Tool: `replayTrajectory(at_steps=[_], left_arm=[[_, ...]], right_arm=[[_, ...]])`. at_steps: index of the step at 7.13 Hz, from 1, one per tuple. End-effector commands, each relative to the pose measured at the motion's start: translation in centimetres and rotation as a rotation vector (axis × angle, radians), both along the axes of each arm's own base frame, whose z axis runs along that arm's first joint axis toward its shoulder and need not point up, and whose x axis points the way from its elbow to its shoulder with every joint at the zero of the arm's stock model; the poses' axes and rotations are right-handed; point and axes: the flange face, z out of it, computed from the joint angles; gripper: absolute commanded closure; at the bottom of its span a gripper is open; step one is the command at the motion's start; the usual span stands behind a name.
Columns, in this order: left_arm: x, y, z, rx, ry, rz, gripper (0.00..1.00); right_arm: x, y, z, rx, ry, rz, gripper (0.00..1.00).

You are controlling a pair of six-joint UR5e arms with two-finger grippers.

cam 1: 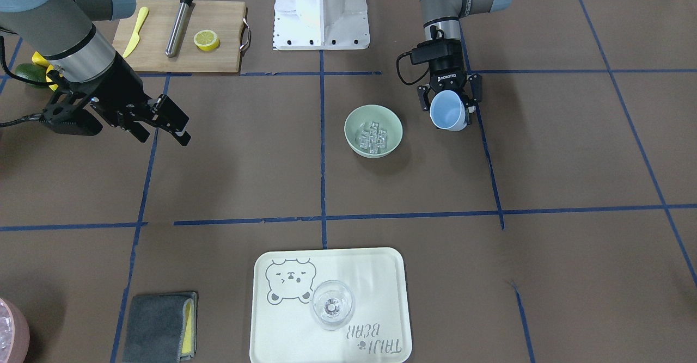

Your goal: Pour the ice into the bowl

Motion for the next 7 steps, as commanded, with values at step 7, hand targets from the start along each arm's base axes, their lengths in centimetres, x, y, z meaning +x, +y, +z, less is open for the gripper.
replayTrajectory(at_steps=[7], left_arm=[[-13.5, 1.4, 19.9, 0.011, 0.335, -0.144, 1.00]], right_arm=[[0.7, 0.7, -1.9, 0.033, -0.024, 0.003, 0.00]])
